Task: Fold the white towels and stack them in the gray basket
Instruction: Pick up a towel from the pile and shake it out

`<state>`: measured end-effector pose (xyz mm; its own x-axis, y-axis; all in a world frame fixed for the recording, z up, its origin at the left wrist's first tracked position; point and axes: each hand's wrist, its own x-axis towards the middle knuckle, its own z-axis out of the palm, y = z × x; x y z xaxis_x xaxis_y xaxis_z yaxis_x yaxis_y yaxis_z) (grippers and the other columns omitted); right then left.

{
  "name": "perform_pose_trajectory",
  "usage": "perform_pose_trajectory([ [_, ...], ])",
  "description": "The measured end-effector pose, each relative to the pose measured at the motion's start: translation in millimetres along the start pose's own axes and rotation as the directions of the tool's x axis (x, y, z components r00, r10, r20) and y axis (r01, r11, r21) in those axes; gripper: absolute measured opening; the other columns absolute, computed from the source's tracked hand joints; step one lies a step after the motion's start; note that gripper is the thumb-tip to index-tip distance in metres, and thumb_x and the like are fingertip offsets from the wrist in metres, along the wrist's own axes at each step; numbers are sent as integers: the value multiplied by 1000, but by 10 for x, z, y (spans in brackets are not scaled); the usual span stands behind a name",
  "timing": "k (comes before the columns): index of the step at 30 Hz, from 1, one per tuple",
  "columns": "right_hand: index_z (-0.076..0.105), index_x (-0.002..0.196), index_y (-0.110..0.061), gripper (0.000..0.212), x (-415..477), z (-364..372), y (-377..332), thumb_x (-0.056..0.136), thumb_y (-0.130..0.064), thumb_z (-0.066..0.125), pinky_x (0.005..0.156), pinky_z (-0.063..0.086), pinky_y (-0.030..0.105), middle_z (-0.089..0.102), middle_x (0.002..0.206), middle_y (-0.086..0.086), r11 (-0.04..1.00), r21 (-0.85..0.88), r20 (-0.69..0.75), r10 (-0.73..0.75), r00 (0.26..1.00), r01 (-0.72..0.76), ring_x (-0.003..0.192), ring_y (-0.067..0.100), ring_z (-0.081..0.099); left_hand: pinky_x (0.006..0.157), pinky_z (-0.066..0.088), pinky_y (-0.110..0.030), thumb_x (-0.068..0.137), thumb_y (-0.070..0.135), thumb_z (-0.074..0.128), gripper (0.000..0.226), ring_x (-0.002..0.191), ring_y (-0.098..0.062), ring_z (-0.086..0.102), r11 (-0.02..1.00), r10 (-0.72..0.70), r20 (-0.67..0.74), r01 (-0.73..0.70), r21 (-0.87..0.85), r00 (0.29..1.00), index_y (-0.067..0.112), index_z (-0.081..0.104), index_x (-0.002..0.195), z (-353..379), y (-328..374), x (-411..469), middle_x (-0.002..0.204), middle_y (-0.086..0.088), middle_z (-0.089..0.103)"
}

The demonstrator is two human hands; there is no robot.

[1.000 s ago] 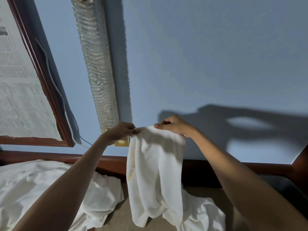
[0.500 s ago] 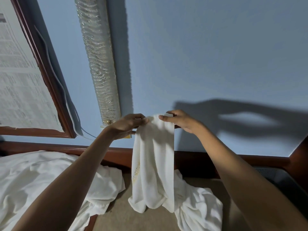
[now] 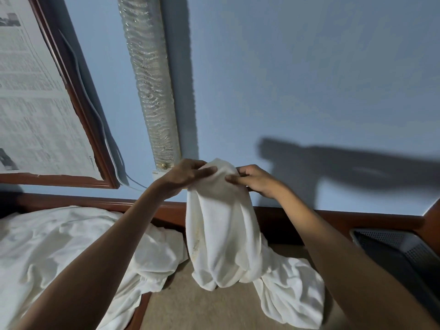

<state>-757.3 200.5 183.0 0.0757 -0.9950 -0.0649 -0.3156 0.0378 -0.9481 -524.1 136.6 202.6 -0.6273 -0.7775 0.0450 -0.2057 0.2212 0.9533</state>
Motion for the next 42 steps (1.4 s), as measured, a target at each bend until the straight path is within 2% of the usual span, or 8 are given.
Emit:
perform_pose_trajectory([
  [5,78,108,-12,34,-22,187,-2,87,-38,79,94,56,36,77,107,5,995,-96,51,-20,999,24,105,23,72,75,50,-36,94,43,72,49,86,-23,64,995,28,-44,-32,-99,999,-6,71,105,-54,-23,-76,91,-13,68],
  [9,76,78,-18,22,-87,280,97,86,-38,80,70,47,19,68,75,-8,991,-133,35,-14,999,18,71,5,62,79,50,-40,95,37,72,36,87,-22,62,999,-16,-13,15,-46,1000,1,74,98,-114,-189,-142,89,-10,67],
  [15,62,81,5,70,-234,364,261,76,-63,79,66,37,28,54,74,1,992,-129,27,-10,1000,13,70,12,51,76,53,-42,92,37,74,29,82,-20,62,1000,11,-123,-8,28,992,8,78,94,-120,-382,-123,87,-10,68],
  [21,53,42,-27,57,-434,205,504,95,-38,71,51,27,17,41,47,-19,990,-141,-109,5,994,-21,45,-2,39,80,63,-49,97,22,70,14,83,-23,65,999,-38,-438,31,-23,898,20,74,83,-398,-714,-54,82,-7,66],
  [25,76,75,-19,28,-511,108,779,86,-44,74,65,43,21,68,72,-10,997,-43,-86,66,994,-70,68,5,60,73,54,-38,98,35,64,32,77,-26,59,986,-141,-533,166,0,835,17,66,72,-404,-917,-11,73,-4,60],
  [30,68,74,-19,27,-512,103,665,96,-33,69,60,36,14,57,64,-17,998,-68,-134,-3,991,-6,62,-3,51,48,41,-19,106,27,55,28,70,-20,57,976,-151,-279,187,109,948,8,64,88,59,-771,71,79,-6,62],
  [35,70,73,-24,27,-393,126,363,98,-36,68,70,39,26,61,71,-6,991,-95,-122,-102,987,90,70,9,54,73,52,-19,90,39,76,30,84,-6,70,984,-74,276,25,175,958,22,71,115,346,-547,110,92,0,77],
  [42,73,85,-18,16,-341,62,314,89,-33,78,72,48,27,69,80,-5,995,-83,-103,-70,992,61,77,9,63,60,44,-16,93,33,76,25,67,-6,57,977,37,248,-87,195,968,9,71,85,235,-254,279,71,5,62],
])
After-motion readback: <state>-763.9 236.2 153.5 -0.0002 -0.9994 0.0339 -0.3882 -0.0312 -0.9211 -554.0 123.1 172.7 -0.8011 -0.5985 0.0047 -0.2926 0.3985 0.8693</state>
